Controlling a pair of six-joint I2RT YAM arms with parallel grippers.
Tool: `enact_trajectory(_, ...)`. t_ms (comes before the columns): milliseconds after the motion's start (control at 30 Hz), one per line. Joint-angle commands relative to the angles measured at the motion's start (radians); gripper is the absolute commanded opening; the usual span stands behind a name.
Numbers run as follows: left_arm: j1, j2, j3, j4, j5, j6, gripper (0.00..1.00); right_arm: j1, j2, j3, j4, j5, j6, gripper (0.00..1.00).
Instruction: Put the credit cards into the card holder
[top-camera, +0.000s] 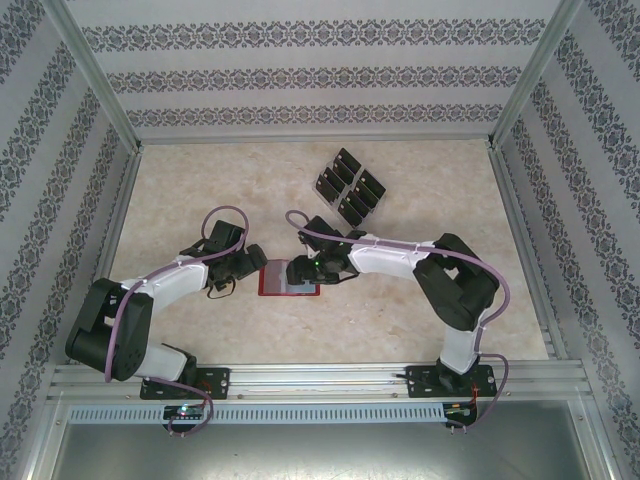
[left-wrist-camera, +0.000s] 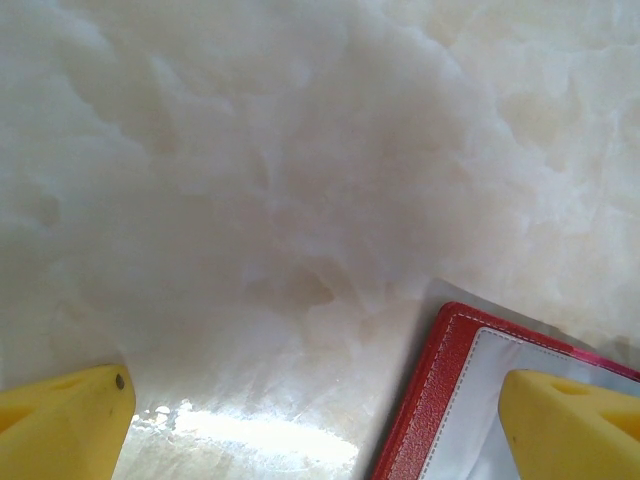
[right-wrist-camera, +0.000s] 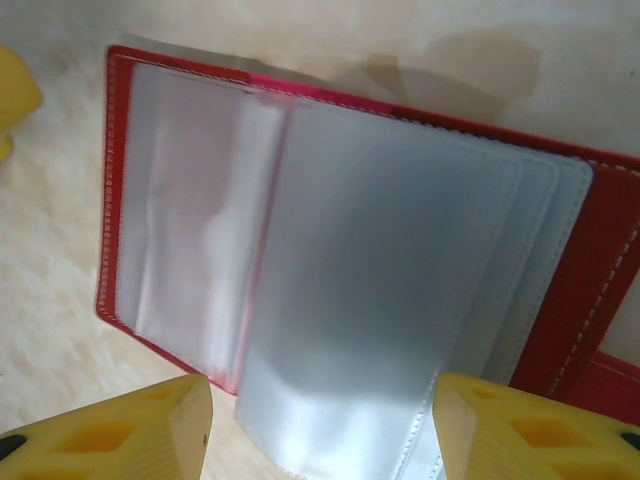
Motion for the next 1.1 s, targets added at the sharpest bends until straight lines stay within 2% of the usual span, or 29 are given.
enact_trajectory(0,0.01,-0.004,-0.019,0.021,0.008,0.018,0.94,-0.011,0.019,-0.013,0.017,0.017,0.016,0.61)
enact_trajectory(833,0.018,-0.032,0.023,-0.007,0.008,0.03,0.94,0.022,0.047,0.113,0.021,-0.077,0.015,0.59)
enact_trajectory(1067,0.103,-0.091,0.037,-0.048,0.017,0.051,0.94,0.043,0.108,0.209,0.001,-0.112,0.006,0.59)
